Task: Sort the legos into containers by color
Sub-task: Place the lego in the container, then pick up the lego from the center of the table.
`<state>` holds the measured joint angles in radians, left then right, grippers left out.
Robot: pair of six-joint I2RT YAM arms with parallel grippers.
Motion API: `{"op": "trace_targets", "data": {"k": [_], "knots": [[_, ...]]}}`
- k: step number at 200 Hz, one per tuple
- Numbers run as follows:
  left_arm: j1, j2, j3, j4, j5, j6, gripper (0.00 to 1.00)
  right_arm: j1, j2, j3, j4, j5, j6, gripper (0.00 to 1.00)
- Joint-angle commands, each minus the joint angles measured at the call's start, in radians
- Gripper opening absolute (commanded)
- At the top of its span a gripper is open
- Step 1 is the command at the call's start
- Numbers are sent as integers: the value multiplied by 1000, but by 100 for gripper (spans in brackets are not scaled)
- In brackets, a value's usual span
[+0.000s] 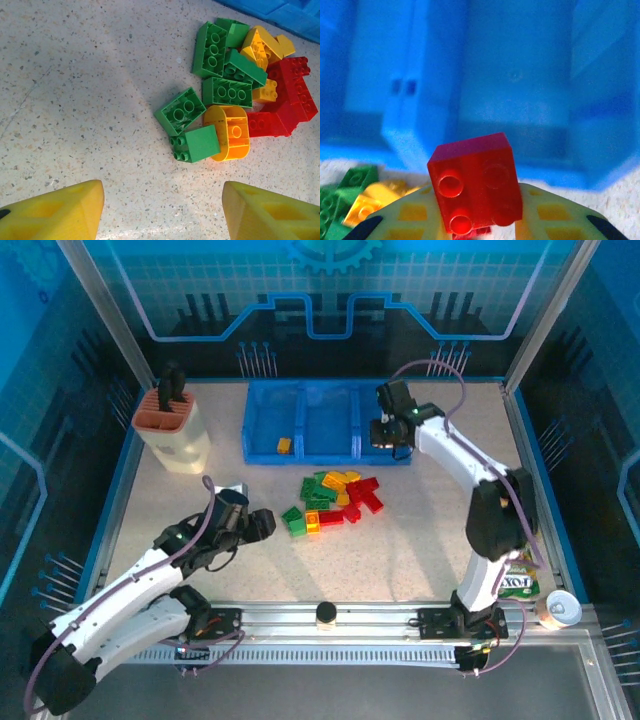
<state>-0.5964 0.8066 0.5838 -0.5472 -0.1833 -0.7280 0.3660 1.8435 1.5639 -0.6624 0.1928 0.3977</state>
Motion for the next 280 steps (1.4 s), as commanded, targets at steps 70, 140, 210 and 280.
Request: {"op": "trace_targets", "data": {"k": [70,140,210,280], "knots": [[-10,23,-66,53,66,-78,65,-17,105,179,-91,-15,-36,72],[-4,343,9,194,118,-72,67,79,-268,-146,29,-37,-16,72],[36,623,217,173,51,98,67,85,-451,-416,110,-74,14,70],[50,813,363,95,67,197,68,60,-533,-533,139,-97,34,70]]}}
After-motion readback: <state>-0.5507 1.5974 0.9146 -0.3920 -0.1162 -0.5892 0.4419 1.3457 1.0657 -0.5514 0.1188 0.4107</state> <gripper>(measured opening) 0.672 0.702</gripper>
